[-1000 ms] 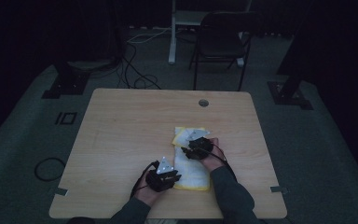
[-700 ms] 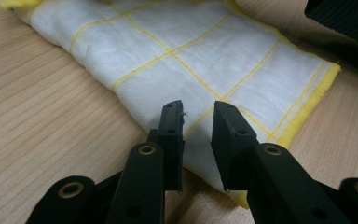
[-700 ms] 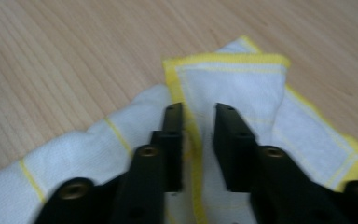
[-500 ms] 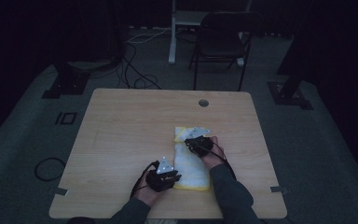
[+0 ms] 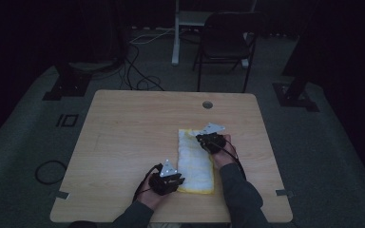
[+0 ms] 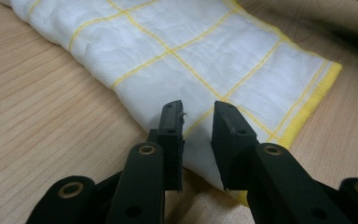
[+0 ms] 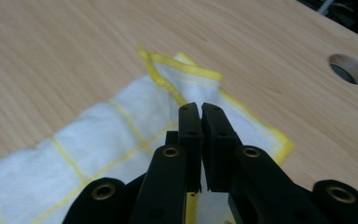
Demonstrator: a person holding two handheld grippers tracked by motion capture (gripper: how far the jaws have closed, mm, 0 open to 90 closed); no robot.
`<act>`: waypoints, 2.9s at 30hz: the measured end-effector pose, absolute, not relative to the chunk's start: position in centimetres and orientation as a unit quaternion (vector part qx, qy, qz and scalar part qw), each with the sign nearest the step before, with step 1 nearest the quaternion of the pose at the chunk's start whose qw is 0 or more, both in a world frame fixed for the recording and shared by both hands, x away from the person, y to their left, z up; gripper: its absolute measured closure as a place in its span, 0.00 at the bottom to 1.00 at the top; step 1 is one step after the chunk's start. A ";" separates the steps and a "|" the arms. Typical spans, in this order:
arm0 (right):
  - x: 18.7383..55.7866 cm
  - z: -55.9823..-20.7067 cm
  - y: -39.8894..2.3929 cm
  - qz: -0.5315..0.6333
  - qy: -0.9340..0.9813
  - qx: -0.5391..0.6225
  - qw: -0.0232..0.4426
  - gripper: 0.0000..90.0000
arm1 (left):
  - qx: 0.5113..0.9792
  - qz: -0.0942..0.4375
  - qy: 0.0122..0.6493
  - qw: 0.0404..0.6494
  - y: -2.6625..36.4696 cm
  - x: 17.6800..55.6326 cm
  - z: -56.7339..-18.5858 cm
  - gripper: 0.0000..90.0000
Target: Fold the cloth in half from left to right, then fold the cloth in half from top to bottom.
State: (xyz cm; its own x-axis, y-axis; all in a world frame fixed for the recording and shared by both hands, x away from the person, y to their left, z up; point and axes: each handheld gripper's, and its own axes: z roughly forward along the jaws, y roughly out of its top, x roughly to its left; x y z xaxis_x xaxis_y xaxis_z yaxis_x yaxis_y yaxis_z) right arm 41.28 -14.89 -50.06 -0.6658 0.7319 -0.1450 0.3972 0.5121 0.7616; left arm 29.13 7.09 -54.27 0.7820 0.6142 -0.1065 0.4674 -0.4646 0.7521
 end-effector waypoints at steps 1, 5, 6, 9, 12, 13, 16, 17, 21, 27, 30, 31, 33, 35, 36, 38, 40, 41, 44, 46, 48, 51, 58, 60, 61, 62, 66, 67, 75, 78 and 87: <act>41.4 -50.0 -15.2 0.359 0.837 0.339 0.234 0.96 | 0.851 0.090 0.317 0.408 7.1 29.1 -54.3 0.82; 41.9 -50.1 -16.2 0.354 0.831 0.355 0.240 0.96 | 0.852 0.090 0.317 0.407 7.1 29.1 -54.2 0.82; 42.0 -50.1 -16.6 0.352 0.829 0.362 0.241 0.96 | 0.852 0.090 0.317 0.407 7.1 29.1 -54.3 0.82; 42.3 -50.3 -17.3 0.348 0.826 0.372 0.242 0.95 | 0.851 0.091 0.318 0.408 7.1 29.1 -54.2 0.82; 42.5 -50.5 -17.9 0.344 0.822 0.383 0.243 0.94 | 0.850 0.091 0.320 0.409 7.1 29.2 -54.2 0.82; 42.6 -50.6 -18.1 0.343 0.821 0.385 0.244 0.94 | 0.849 0.092 0.321 0.409 7.1 29.3 -54.1 0.82; 42.7 -50.6 -18.4 0.343 0.819 0.389 0.244 0.93 | 0.847 0.099 0.323 0.410 7.2 29.7 -53.8 0.81; 42.7 -50.6 -18.4 0.343 0.819 0.389 0.244 0.93 | 0.847 0.099 0.323 0.410 7.2 29.7 -53.8 0.81; 42.8 -50.5 -18.7 0.342 0.817 0.393 0.246 0.91 | 0.840 0.115 0.332 0.413 7.4 31.2 -53.0 0.81; 42.6 -50.4 -18.9 0.344 0.814 0.396 0.249 0.85 | 0.832 0.137 0.342 0.414 7.5 33.5 -51.9 0.81; 42.6 -50.6 -19.0 0.347 0.812 0.397 0.248 0.80 | 0.827 0.143 0.353 0.415 7.6 34.8 -51.6 0.81; 42.5 -50.6 -19.0 0.347 0.812 0.399 0.248 0.78 | 0.824 0.144 0.357 0.416 7.6 35.3 -51.5 0.81; 42.5 -50.7 -19.0 0.349 0.810 0.402 0.247 0.75 | 0.823 0.144 0.359 0.416 7.6 35.6 -51.4 0.81; 42.5 -50.9 -19.0 0.352 0.808 0.406 0.243 0.73 | 0.818 0.141 0.366 0.420 7.5 36.6 -51.3 0.79; 42.5 -50.9 -19.1 0.354 0.806 0.408 0.242 0.72 | 0.818 0.140 0.368 0.420 7.5 36.9 -51.3 0.78; 42.5 -51.0 -19.1 0.356 0.803 0.413 0.240 0.70 | 0.815 0.139 0.374 0.421 7.4 37.5 -51.3 0.77; 42.5 -51.1 -19.2 0.357 0.801 0.417 0.239 0.68 | 0.814 0.140 0.376 0.420 7.3 38.0 -51.3 0.76; 42.5 -51.1 -19.2 0.357 0.801 0.417 0.239 0.68 | 0.814 0.140 0.376 0.420 7.3 38.0 -51.3 0.75; 42.6 -51.2 -19.1 0.357 0.801 0.418 0.237 0.67 | 0.810 0.141 0.385 0.420 7.1 39.0 -51.4 0.71; 42.6 -51.2 -19.1 0.358 0.800 0.420 0.236 0.67 | 0.807 0.140 0.392 0.419 7.1 39.5 -51.5 0.69; 42.7 -51.3 -19.0 0.357 0.800 0.421 0.234 0.66 | 0.805 0.138 0.400 0.416 7.2 40.1 -51.6 0.69; 42.6 -51.4 -18.9 0.355 0.803 0.420 0.232 0.66 | 0.800 0.140 0.409 0.416 7.1 40.7 -51.7 0.68; 42.7 -51.6 -18.8 0.354 0.803 0.421 0.229 0.65 | 0.795 0.145 0.421 0.412 6.9 42.0 -51.8 0.65; 42.7 -51.7 -18.8 0.355 0.803 0.421 0.229 0.65 | 0.793 0.147 0.427 0.408 6.7 42.4 -51.9 0.64; 42.7 -51.7 -18.8 0.355 0.803 0.421 0.229 0.65 | 0.792 0.148 0.431 0.406 6.7 42.6 -52.0 0.63; 42.7 -51.7 -18.7 0.355 0.802 0.421 0.229 0.65 | 0.792 0.147 0.434 0.404 6.7 42.9 -52.1 0.63; 42.9 -52.0 -18.8 0.354 0.800 0.427 0.227 0.64 | 0.792 0.151 0.442 0.394 6.4 43.7 -52.4 0.62; 43.0 -52.0 -18.8 0.355 0.800 0.428 0.227 0.64 | 0.791 0.153 0.444 0.392 6.4 43.9 -52.5 0.62; 43.4 -52.4 -18.9 0.355 0.795 0.438 0.222 0.61 | 0.788 0.157 0.452 0.387 6.2 44.7 -52.6 0.60; 43.6 -52.6 -18.8 0.355 0.796 0.439 0.217 0.60 | 0.787 0.155 0.455 0.386 6.0 45.0 -52.8 0.60; 44.5 -53.0 -18.0 0.347 0.795 0.450 0.214 0.49 | 0.791 0.151 0.460 0.375 5.4 45.7 -53.1 0.59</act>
